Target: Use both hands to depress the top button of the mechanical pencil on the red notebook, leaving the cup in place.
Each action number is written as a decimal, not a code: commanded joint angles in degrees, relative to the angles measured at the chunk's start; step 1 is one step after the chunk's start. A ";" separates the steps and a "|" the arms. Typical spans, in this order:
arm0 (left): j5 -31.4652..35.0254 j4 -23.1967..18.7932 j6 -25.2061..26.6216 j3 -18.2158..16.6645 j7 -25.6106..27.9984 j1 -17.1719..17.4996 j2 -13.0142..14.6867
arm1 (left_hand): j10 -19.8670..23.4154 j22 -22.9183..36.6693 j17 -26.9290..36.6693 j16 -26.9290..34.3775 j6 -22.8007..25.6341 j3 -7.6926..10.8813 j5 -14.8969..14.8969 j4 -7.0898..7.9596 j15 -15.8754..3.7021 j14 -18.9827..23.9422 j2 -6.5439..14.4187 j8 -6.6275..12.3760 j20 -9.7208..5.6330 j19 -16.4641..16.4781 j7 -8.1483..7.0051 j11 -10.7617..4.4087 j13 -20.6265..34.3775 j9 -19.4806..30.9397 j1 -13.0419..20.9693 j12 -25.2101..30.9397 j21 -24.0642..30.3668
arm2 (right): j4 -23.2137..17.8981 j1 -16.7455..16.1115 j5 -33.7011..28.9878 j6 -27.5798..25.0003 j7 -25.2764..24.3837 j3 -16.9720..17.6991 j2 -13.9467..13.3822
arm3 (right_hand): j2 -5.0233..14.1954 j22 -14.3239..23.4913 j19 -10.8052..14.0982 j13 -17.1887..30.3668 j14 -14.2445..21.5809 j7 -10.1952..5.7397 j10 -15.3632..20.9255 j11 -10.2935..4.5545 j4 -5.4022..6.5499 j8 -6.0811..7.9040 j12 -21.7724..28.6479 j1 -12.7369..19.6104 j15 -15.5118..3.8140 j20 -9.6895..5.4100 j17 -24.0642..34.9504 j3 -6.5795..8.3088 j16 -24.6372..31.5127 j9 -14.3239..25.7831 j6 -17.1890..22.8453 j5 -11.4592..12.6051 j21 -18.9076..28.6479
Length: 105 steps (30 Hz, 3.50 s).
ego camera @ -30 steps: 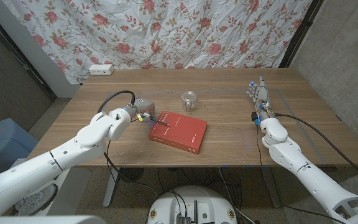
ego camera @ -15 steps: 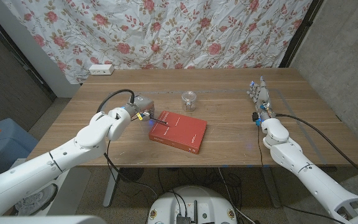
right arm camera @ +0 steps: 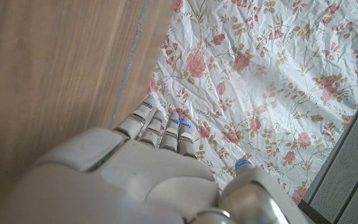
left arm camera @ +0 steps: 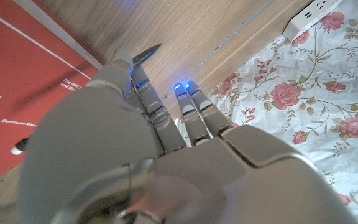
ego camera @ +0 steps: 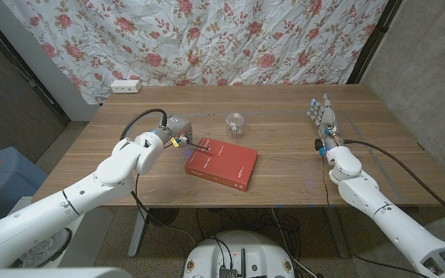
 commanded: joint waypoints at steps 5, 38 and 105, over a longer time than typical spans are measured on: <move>2.22 -1.94 4.31 0.02 0.02 0.52 -2.37 | 1.38 0.23 0.31 -0.05 0.50 -0.33 0.22 -0.02 -10.02 0.76 0.21 0.07 -3.74 0.45 -0.21 -0.59 0.13 0.18 0.69 0.11 0.17 | -2.00 -0.56 -2.97 0.85 0.04 -0.27 -1.86 | 2.45 0.32 0.23 0.00 0.31 0.04 0.67 0.09 -0.15 0.20 -0.18 0.27 0.10 -0.05 -0.04 0.44 0.37 0.11 0.44 0.33 0.28; 6.97 -0.67 14.25 4.08 2.04 -1.54 -13.91 | 1.96 0.25 0.32 -0.16 0.90 -0.84 0.20 0.04 -10.03 1.12 0.15 -0.34 -3.72 0.35 -0.21 -0.61 0.17 0.03 1.08 -0.22 0.08 | -6.80 -2.86 -13.67 3.72 -4.83 -0.54 -3.53 | 2.46 0.31 0.33 0.00 0.58 0.03 1.21 0.14 -0.26 0.31 -0.06 0.44 0.06 -0.33 -0.16 0.77 0.41 0.10 1.15 0.38 0.29; -8.20 -3.34 34.17 14.71 19.32 -5.95 -24.43 | 2.34 0.60 0.54 0.63 0.85 -2.35 0.31 0.27 -10.01 5.83 0.94 -1.57 -2.37 3.98 0.08 -0.59 0.37 -0.03 1.53 -0.65 1.34 | -18.19 -10.55 -42.56 3.25 -13.66 0.69 -11.13 | 0.42 0.59 4.54 0.95 4.86 -11.86 5.80 2.52 -2.69 -0.92 1.34 1.99 1.95 2.98 0.88 1.78 2.69 0.10 -10.21 -0.44 1.51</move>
